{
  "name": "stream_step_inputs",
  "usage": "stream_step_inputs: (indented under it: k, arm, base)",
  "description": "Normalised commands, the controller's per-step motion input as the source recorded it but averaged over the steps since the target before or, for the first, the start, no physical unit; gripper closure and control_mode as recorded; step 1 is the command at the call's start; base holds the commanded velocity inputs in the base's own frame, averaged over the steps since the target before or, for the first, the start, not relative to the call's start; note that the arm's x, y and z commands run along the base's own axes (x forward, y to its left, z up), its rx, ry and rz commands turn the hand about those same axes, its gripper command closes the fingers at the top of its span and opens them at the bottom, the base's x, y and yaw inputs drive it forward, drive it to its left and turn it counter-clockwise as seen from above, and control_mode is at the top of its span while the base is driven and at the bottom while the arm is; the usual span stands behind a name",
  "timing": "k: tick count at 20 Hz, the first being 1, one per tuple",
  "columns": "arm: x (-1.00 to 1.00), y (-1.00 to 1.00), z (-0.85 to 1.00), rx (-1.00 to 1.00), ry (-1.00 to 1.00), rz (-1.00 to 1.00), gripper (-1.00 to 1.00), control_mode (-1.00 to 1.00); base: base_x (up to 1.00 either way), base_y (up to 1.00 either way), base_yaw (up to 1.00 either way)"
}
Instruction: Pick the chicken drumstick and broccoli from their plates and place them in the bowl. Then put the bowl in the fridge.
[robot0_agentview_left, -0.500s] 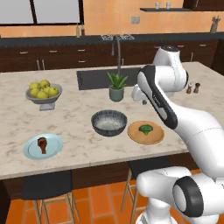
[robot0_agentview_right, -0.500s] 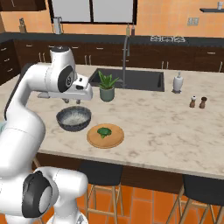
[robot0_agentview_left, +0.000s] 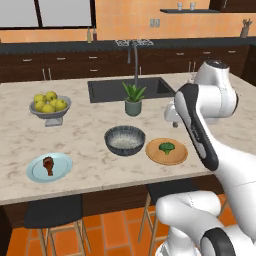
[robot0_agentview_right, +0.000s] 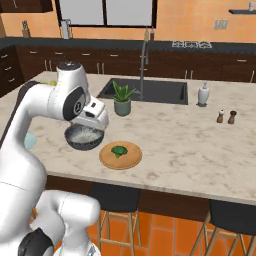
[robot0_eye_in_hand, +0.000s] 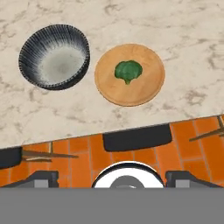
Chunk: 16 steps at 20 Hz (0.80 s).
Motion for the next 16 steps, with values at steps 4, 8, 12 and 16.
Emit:
stream_step_inputs:
  k: [4, 8, 12, 16]
  arm:
    - [-0.38, -0.68, -0.27, 0.29, 0.00, -0.48, -1.00, -1.00]
    - [-0.01, -0.66, -0.48, 0.15, 0.00, -0.48, -1.00, -1.00]
    - [0.31, -0.33, -0.59, 0.25, 0.00, -0.33, -1.00, -1.00]
    - [0.68, -0.23, -0.68, 0.29, -0.01, -0.05, -1.00, -1.00]
  base:
    - [0.00, 0.00, 0.00]
    - [0.00, 0.00, 0.00]
    - [0.00, 0.00, 0.00]
    - [0.00, 0.00, 0.00]
